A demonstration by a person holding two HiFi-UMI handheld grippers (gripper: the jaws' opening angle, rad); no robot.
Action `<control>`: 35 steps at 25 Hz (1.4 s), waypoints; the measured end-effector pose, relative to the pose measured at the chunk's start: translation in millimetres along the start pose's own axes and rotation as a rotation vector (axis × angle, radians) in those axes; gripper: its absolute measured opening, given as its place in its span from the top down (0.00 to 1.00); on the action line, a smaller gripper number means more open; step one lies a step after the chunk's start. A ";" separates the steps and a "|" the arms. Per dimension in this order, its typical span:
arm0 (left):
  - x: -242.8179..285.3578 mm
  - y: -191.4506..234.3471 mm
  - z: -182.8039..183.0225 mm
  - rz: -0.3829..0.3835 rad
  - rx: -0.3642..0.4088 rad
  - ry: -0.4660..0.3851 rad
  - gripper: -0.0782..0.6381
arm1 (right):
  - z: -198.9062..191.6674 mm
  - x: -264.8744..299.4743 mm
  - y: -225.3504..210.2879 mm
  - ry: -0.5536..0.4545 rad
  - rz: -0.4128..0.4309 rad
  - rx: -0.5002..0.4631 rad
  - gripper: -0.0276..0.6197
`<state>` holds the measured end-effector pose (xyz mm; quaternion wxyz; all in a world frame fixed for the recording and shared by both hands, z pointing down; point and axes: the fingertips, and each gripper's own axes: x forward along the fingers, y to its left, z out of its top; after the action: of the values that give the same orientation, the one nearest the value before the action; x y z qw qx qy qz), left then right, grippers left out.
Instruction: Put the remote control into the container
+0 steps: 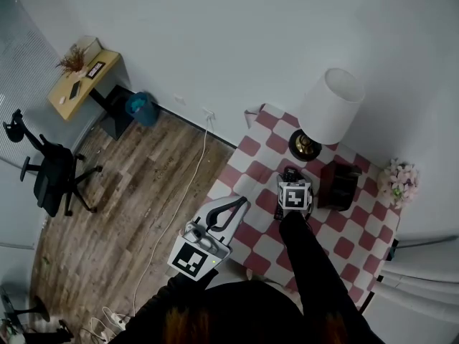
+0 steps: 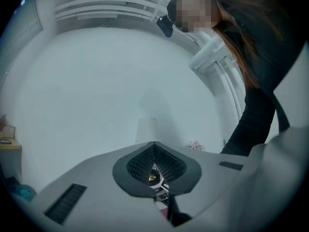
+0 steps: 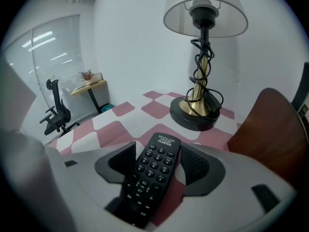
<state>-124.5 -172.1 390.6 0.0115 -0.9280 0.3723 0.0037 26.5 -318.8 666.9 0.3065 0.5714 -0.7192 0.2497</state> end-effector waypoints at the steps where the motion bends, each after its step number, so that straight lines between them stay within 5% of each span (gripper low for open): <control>1: -0.1 0.9 -0.4 0.001 -0.001 0.002 0.89 | 0.8 0.8 -0.6 0.005 -0.003 0.001 0.54; 14: -1.0 0.2 -4.0 -0.008 -0.007 0.002 0.89 | -1.3 3.7 -1.8 0.064 -0.027 0.089 0.53; 28: 11.3 -16.8 2.2 -0.051 -0.007 -0.023 0.89 | 30.3 -80.7 6.1 -0.293 0.131 0.092 0.56; 30: 15.9 -24.6 4.2 -0.068 -0.006 -0.031 0.89 | 36.1 -103.7 8.2 -0.356 0.148 0.078 0.63; 31: 18.3 -29.2 5.0 -0.077 -0.006 -0.035 0.89 | 37.0 -113.1 7.5 -0.376 0.149 0.072 0.78; 35: 27.3 -47.2 7.2 -0.108 -0.016 -0.044 0.89 | 21.6 -117.0 3.1 -0.321 0.179 0.073 0.82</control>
<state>-72.1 -156.7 383.9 0.0126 -0.9465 0.3215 0.0264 38.7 -255.1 567.0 0.1433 0.5485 -0.7972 0.2075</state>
